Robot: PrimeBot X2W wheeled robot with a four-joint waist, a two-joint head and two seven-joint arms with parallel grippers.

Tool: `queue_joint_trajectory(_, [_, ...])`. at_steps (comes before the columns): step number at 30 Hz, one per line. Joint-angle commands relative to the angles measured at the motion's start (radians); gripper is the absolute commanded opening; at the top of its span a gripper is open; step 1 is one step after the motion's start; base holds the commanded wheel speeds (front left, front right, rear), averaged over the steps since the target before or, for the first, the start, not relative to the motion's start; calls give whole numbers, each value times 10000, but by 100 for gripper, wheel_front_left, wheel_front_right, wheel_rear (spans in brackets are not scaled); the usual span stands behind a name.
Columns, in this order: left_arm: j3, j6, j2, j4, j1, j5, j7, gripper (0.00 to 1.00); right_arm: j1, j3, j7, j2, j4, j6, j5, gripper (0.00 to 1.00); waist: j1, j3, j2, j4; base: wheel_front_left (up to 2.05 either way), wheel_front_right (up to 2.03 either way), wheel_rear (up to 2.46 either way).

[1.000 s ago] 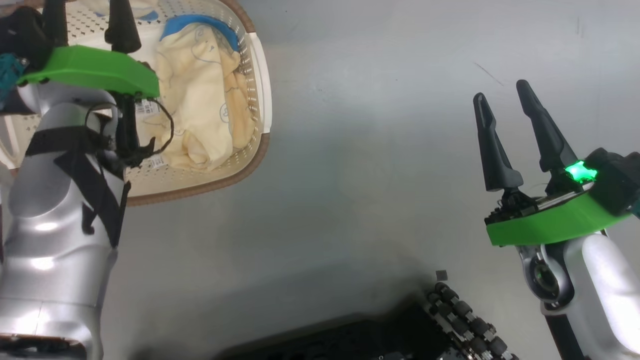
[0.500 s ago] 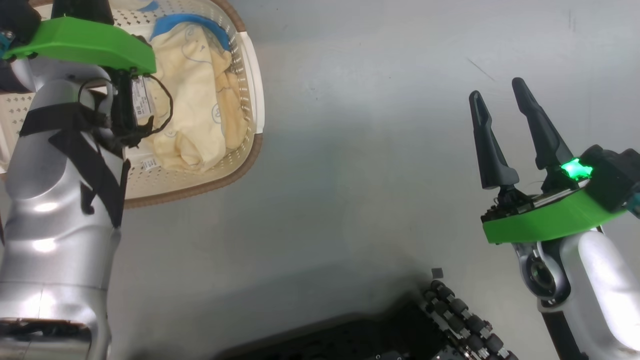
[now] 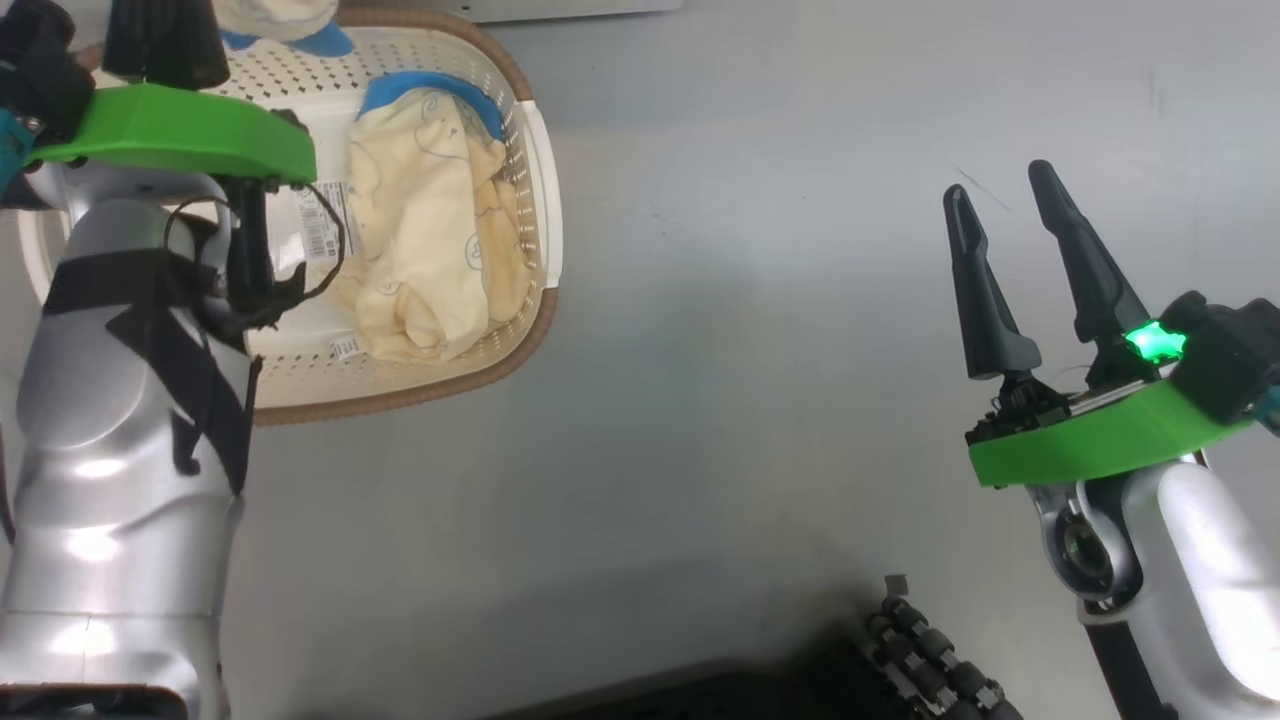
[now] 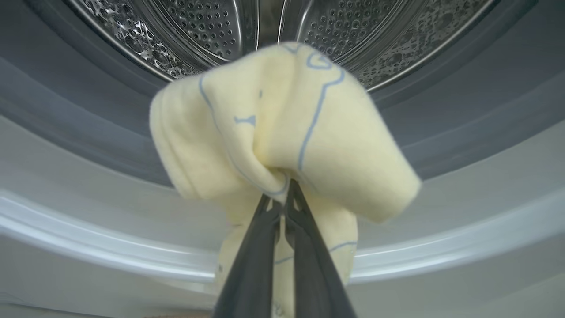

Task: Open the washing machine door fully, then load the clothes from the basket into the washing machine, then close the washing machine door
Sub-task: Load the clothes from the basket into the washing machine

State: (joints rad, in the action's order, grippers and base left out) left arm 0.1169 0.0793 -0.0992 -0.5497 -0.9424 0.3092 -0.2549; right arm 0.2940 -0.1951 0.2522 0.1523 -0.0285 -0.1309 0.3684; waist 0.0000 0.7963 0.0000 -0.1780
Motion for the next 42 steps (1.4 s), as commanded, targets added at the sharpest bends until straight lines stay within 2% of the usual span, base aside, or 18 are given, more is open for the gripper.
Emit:
queue_joint_trajectory(1, [-333, 69, -346, 548, 72, -167, -68, 0, -257, -135, 95, 125, -209, 2, 66, 100, 0, -225, 0, 116, 0, 0, 0])
queue_joint_trajectory(10, [-331, 102, -817, 312, -529, -370, 62, 0, -254, -342, 95, 100, -81, 2, 135, 100, 0, -638, 0, 23, 0, 0, 0])
queue_joint_trajectory(19, [-172, -70, -1332, 105, -1835, -597, 1099, 0, -271, -504, 95, 22, 21, 2, 232, 100, 0, -844, 0, -295, 0, 0, 0])
queue_joint_trajectory(27, [44, 31, -1728, -445, -3029, -709, 1825, 0, -287, -646, 95, -2, 86, 2, 319, 100, 0, -858, 0, -547, 0, 0, 0])
queue_joint_trajectory(34, [269, 144, -2070, -1248, -4090, -801, 2426, 0, -320, -753, 95, -13, 108, 2, 371, 100, 0, -598, 0, -775, 0, 0, 0])
queue_joint_trajectory(42, [452, 157, -2236, -1949, -5091, -916, 2368, 0, -432, -813, 95, -30, 78, 2, 418, 100, 0, 9, 0, -827, 0, 0, 0])
